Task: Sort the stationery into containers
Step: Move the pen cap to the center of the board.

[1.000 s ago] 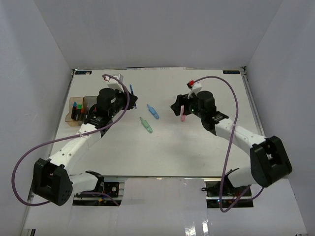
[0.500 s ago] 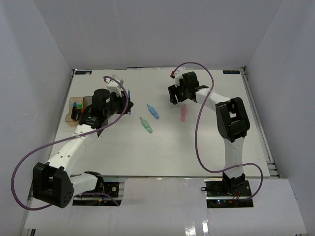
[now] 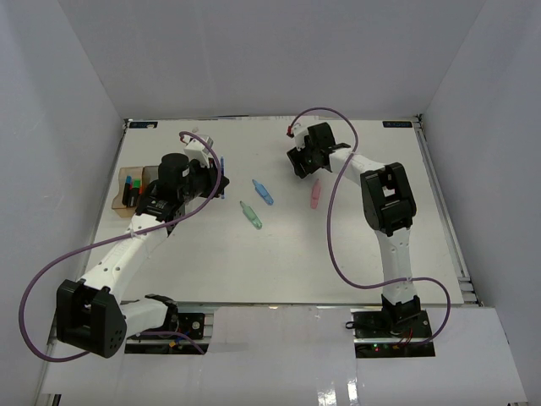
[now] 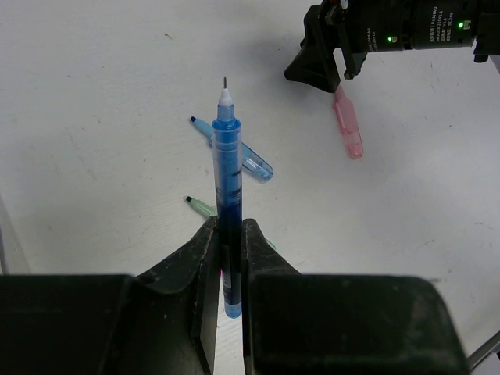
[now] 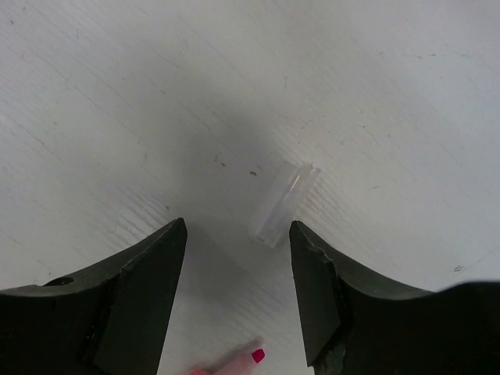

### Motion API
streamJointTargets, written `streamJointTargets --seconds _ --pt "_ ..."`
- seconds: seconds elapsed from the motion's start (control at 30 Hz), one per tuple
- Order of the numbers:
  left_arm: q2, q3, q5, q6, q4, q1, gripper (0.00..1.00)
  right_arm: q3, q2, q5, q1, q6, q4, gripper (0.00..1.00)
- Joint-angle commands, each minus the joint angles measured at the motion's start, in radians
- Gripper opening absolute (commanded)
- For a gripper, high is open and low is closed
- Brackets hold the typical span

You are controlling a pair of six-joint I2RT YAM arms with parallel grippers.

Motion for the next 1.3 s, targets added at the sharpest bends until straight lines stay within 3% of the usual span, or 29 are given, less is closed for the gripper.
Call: streamJointTargets --seconds 0.0,0.3,0.47,0.5,0.63,1.07,1.27 --pt "-0.004 0.004 0.008 0.014 -0.002 0.005 0.05 0.051 0.019 0.011 -0.003 -0.035 -0.020 0.62" --pt "0.004 0.005 0.015 0.014 -0.002 0.005 0.05 0.153 0.081 0.054 -0.003 -0.021 -0.078 0.53" --pt "0.004 0.005 0.018 0.016 -0.005 0.007 0.05 0.171 0.093 0.080 -0.005 -0.003 -0.095 0.39" --pt "0.004 0.005 0.018 0.017 -0.003 0.005 0.05 0.172 0.095 0.082 -0.003 -0.001 -0.104 0.31" --pt "0.001 0.005 0.020 0.019 -0.005 0.007 0.05 0.134 0.066 0.077 -0.002 0.018 -0.112 0.17" --pt "-0.016 0.004 0.040 0.017 -0.005 0.008 0.05 -0.422 -0.385 0.154 0.167 0.256 0.011 0.15" --pt "-0.022 -0.001 0.047 0.016 -0.002 0.008 0.05 -0.630 -0.462 0.215 0.297 0.319 0.040 0.16"
